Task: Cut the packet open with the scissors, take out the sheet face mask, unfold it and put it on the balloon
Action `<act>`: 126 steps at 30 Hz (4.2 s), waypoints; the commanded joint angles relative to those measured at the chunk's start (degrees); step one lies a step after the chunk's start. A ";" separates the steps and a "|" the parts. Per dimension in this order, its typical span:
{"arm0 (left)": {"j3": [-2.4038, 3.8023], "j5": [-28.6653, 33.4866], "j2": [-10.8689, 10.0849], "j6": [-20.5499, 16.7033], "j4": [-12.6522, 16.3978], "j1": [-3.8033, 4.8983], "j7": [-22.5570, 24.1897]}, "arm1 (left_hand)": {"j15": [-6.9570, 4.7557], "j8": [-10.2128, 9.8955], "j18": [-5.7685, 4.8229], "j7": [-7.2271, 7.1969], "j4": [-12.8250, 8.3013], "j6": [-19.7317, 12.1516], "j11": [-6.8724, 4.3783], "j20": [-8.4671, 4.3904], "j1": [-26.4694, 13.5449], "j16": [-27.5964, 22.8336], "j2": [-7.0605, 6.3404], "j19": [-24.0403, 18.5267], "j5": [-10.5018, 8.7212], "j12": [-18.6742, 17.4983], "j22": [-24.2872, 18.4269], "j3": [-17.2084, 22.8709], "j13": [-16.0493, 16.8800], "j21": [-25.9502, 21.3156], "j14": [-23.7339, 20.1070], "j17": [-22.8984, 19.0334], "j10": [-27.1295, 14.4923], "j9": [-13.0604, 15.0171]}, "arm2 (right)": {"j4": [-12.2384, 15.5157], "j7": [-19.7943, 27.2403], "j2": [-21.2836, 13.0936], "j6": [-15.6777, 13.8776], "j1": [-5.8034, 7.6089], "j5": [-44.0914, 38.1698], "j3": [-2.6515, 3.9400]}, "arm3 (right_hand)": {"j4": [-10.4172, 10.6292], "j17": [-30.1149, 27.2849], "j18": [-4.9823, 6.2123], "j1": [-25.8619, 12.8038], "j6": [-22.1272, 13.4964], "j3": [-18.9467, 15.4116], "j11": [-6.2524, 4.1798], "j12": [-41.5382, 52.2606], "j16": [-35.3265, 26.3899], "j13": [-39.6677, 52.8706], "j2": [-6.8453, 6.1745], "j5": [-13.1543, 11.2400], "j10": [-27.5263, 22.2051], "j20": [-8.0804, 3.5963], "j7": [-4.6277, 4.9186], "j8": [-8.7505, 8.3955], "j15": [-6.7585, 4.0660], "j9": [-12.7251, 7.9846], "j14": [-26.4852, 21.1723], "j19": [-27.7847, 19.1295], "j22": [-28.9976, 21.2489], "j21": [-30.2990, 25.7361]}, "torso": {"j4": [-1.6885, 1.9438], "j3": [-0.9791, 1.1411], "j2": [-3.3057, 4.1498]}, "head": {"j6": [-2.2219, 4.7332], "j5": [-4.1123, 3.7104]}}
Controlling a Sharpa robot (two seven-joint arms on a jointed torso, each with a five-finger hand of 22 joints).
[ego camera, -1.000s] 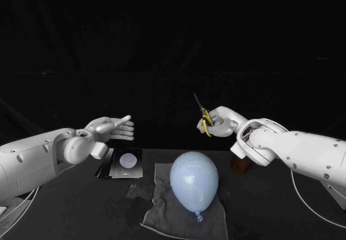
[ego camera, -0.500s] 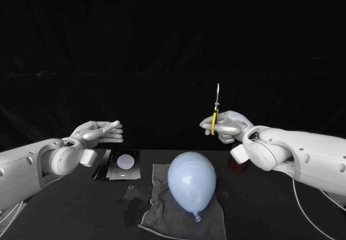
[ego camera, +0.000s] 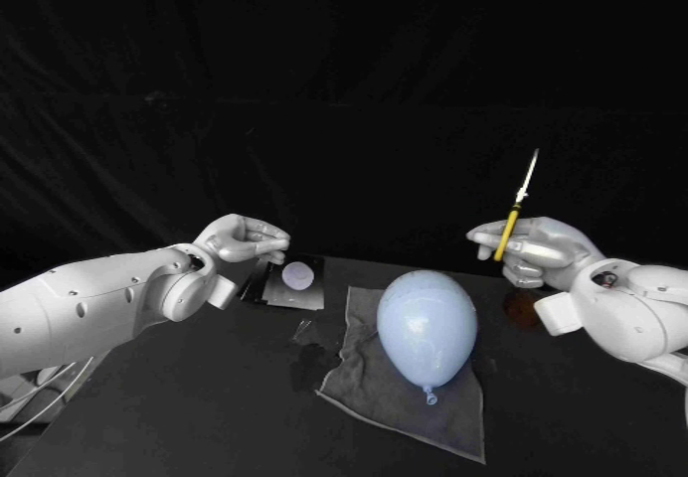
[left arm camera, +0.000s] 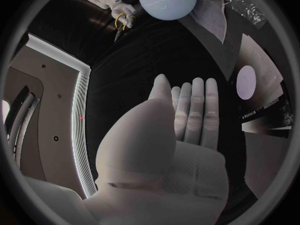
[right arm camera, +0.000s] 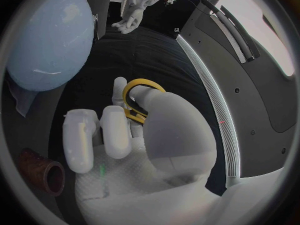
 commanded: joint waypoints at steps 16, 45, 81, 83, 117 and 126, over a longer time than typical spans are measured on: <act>-0.46 -41.65 2.60 -10.31 -1.93 -3.81 3.74 | 4.31 -5.69 -1.05 0.97 0.51 -8.98 2.73 3.22 -4.03 -11.22 -11.27 -35.31 0.05 -0.75 -4.26 -0.44 -0.43 -16.86 -25.63 -10.78 -20.43 -2.18 | 2.42 0.86 -1.08 -0.88 -0.61 -0.79 0.06 | 0.08 -0.20 -0.04 0.22 -0.03 0.00 -5.47 24.33 0.03 -0.78 0.52 -0.14 14.55 -0.43 -0.32 0.44 -0.50 0.21 1.01 3.26 12.41 -0.28 | -0.05 -0.03 0.07 | -4.13 6.52; -1.25 -68.81 11.11 -7.17 -10.87 -4.78 -17.54 | -0.70 -11.88 0.23 -2.80 0.75 -31.94 -2.21 1.39 -6.04 -12.51 -15.98 -39.77 0.25 -2.47 -4.10 -2.11 -2.16 -17.69 -47.52 -19.90 -52.13 -9.60 | 3.02 0.35 -1.22 -0.73 -0.75 -3.42 0.05 | -0.03 -0.46 0.00 0.35 -0.05 0.02 -5.47 23.31 -0.10 -1.48 0.52 -0.14 14.25 -0.43 -0.32 0.49 -0.50 0.28 0.95 3.16 12.32 -0.43 | -0.07 -0.03 0.16 | -3.47 6.93; -1.21 -68.41 16.21 1.30 -17.03 -4.76 -18.80 | 1.15 -7.47 0.30 -0.58 0.44 -19.76 0.31 0.87 -5.27 -9.93 -9.49 -35.37 0.03 -0.98 -3.25 13.98 -0.94 -15.31 -36.99 -16.61 -37.57 -5.28 | 3.86 0.31 -1.18 -0.13 -0.94 -4.66 0.04 | -0.13 -0.49 0.01 0.47 -0.08 0.05 -5.47 23.66 -0.13 -0.97 0.54 -0.14 14.20 -0.44 -0.31 0.53 -0.51 0.35 0.94 3.16 12.31 -0.45 | 0.06 0.01 0.07 | -3.62 6.16; -1.21 -68.39 16.15 1.51 -16.95 -4.76 -18.69 | 1.15 -6.90 0.30 -0.64 0.37 -18.18 0.28 0.87 -4.67 -9.59 -8.81 -34.72 -0.01 -0.79 -3.16 15.05 -0.82 -15.01 -35.59 -16.25 -35.64 -4.77 | 3.91 0.33 -1.20 -0.11 -0.95 -4.74 0.04 | -0.13 -0.49 0.01 0.47 -0.08 0.05 -5.47 23.66 -0.13 -0.97 0.54 -0.14 14.20 -0.44 -0.31 0.53 -0.51 0.35 0.94 3.16 12.31 -0.45 | 0.10 0.01 0.06 | -3.69 6.10; -1.22 -67.44 8.84 3.66 -4.17 -4.77 -19.31 | 0.97 -2.71 0.37 -1.41 0.01 -6.51 -0.20 0.73 -2.82 -6.13 -4.91 -28.51 -0.08 -0.04 -2.98 21.61 -0.09 -12.85 -19.98 -12.88 -18.63 -2.10 | 4.13 0.24 -1.78 0.54 -1.04 -5.98 0.04 | -0.21 -0.53 0.02 0.53 -0.09 0.05 -5.46 23.87 -0.15 -0.64 0.51 -0.14 14.19 -0.44 -0.31 0.58 -0.51 0.41 0.94 3.12 12.28 -0.50 | 0.07 -0.01 0.02 | -3.96 5.88; -1.22 -66.63 8.08 1.90 -2.89 -4.78 -18.46 | 1.25 -1.38 0.39 -1.91 0.09 -2.51 -0.12 1.03 -5.32 -5.68 1.34 -26.93 -0.06 -0.26 -3.14 28.37 -0.14 -12.47 -16.06 -12.52 -15.54 -2.09 | 3.97 0.21 -1.81 0.70 -1.09 -5.99 0.04 | -0.21 -0.53 0.02 0.53 -0.09 0.05 -5.46 23.87 -0.15 -0.64 0.51 -0.14 14.19 -0.44 -0.31 0.58 -0.51 0.41 0.94 3.12 12.28 -0.50 | 0.02 -0.03 0.11 | -3.83 5.74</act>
